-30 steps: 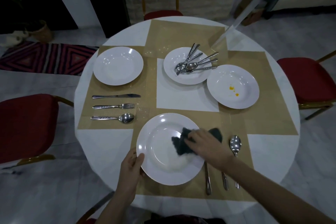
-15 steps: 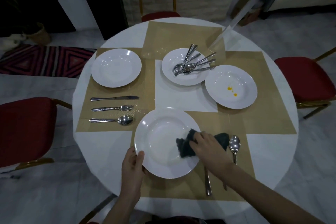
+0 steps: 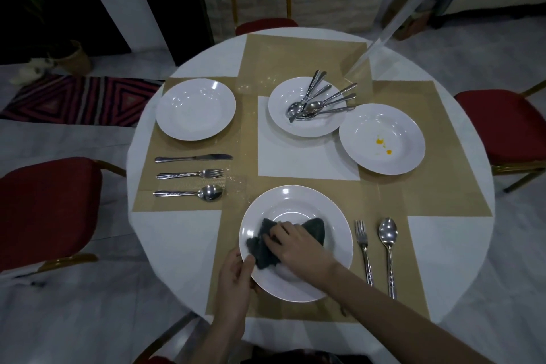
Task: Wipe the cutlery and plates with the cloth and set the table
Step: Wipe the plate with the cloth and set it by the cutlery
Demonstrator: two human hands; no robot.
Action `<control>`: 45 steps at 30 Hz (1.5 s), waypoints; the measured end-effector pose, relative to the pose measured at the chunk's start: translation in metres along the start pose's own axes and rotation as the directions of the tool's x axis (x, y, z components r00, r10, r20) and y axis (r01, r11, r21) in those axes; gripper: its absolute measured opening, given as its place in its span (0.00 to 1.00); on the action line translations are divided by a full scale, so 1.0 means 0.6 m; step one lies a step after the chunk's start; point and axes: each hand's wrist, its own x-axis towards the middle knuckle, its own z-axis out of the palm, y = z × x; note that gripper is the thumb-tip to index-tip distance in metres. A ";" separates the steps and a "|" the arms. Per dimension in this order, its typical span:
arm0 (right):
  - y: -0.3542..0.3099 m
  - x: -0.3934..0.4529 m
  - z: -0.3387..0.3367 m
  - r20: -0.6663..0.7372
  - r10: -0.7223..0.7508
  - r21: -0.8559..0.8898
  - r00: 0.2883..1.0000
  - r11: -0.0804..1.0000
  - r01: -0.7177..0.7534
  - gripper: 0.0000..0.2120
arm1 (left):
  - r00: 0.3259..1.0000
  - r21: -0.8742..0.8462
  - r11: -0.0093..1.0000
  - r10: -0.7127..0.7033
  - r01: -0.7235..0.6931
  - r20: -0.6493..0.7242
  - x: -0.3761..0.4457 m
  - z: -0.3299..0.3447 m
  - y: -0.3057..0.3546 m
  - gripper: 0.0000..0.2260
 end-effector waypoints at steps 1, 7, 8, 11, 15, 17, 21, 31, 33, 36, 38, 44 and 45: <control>0.015 0.000 -0.001 0.010 0.016 -0.031 1.000 0.999 -0.015 0.22 | 1.000 -0.009 1.000 -0.009 0.009 0.001 -0.002 0.000 0.000 0.07; 0.126 -0.038 -0.008 0.111 0.137 -0.232 0.984 0.967 -0.108 0.19 | 0.996 -0.073 0.997 -0.033 0.027 -0.083 0.003 -0.010 0.003 0.09; 0.127 -0.046 -0.005 0.114 0.136 -0.240 0.984 0.965 -0.105 0.19 | 0.996 -0.071 0.997 -0.024 0.017 -0.091 0.005 -0.010 0.005 0.09; 0.102 -0.064 -0.003 0.145 0.172 -0.149 0.974 0.977 -0.150 0.18 | 0.992 -0.049 0.999 -0.003 -0.003 -0.123 0.018 -0.011 0.010 0.09; 0.048 -0.080 0.003 0.040 0.173 0.065 0.984 0.982 -0.175 0.13 | 0.989 -0.011 0.999 0.035 -0.037 -0.141 0.043 -0.029 0.000 0.08; 0.012 -0.085 0.018 0.035 0.154 0.119 0.987 0.980 -0.157 0.15 | 0.991 0.005 0.999 0.032 -0.032 -0.130 0.048 -0.037 -0.010 0.09; -0.055 -0.079 0.055 0.049 0.129 0.159 0.990 0.978 -0.135 0.31 | 0.994 0.075 0.997 0.006 0.003 -0.113 0.052 -0.050 -0.035 0.05; -0.045 -0.016 0.075 0.094 -0.059 0.140 0.994 0.989 0.046 0.26 | 0.998 0.483 0.875 0.050 -0.020 -0.049 0.074 -0.063 -0.037 0.06; -0.039 -0.002 0.073 0.082 -0.024 0.071 0.996 0.997 0.018 0.24 | 0.998 0.523 0.852 0.059 -0.034 -0.033 0.078 -0.066 -0.033 0.05; 0.005 0.014 0.069 0.054 0.108 -0.012 0.993 0.994 -0.108 0.24 | 0.998 0.553 0.832 0.063 -0.037 -0.029 0.078 -0.066 -0.031 0.04; 0.053 0.010 0.054 0.020 0.183 -0.098 0.983 0.979 -0.180 0.24 | 0.998 0.563 0.827 0.048 -0.014 -0.047 0.079 -0.063 -0.032 0.05; 0.082 -0.047 0.035 0.123 0.124 -0.090 0.985 0.989 -0.114 0.20 | 0.989 0.544 0.838 0.114 -0.047 -0.090 0.075 -0.036 -0.036 0.05; 0.067 -0.055 0.038 0.145 0.092 -0.020 0.985 0.996 -0.090 0.21 | 0.987 0.542 0.838 0.126 -0.052 -0.100 0.075 -0.034 -0.037 0.05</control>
